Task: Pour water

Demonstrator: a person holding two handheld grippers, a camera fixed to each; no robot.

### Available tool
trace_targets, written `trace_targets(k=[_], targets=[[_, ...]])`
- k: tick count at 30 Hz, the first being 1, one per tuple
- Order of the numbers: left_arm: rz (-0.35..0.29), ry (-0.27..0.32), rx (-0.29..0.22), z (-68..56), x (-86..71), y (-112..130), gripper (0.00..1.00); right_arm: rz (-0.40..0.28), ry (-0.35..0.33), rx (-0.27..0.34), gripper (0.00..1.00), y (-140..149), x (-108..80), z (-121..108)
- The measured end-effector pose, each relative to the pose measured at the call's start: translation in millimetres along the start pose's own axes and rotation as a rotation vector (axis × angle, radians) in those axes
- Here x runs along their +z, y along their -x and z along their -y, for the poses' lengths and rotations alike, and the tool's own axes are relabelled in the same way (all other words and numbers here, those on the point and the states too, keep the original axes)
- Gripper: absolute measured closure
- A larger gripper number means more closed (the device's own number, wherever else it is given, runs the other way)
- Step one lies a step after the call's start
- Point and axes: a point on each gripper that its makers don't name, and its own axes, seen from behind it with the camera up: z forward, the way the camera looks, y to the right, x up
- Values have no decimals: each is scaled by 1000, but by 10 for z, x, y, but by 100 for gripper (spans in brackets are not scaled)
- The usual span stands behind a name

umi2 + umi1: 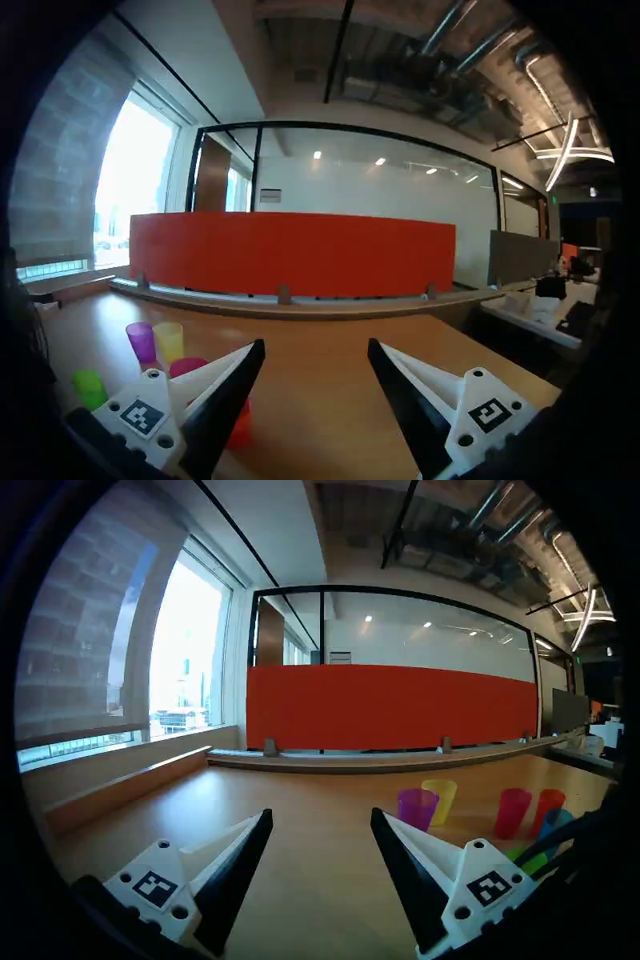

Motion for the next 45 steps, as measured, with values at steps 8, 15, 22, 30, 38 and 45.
trace_targets(k=[8,15,22,30,38,45], targets=[[-8,14,-21,-87,37,71,10,1,-8,-8,0,2,22,62],[-19,25,-37,-139,60,103,10,2,-1,-10,0,-3,14,36],[-20,28,-24,-151,63,125,9,-2,3,5,0,-27,1,-10],[-19,24,-2,-151,51,156,10,-2,8,-2,0,-28,-14,-30],[-33,24,12,-157,33,145,10,-7,5,0,0,-46,-26,-27],[-33,26,16,-160,20,136,9,-12,-2,-11,0,-80,-34,2]])
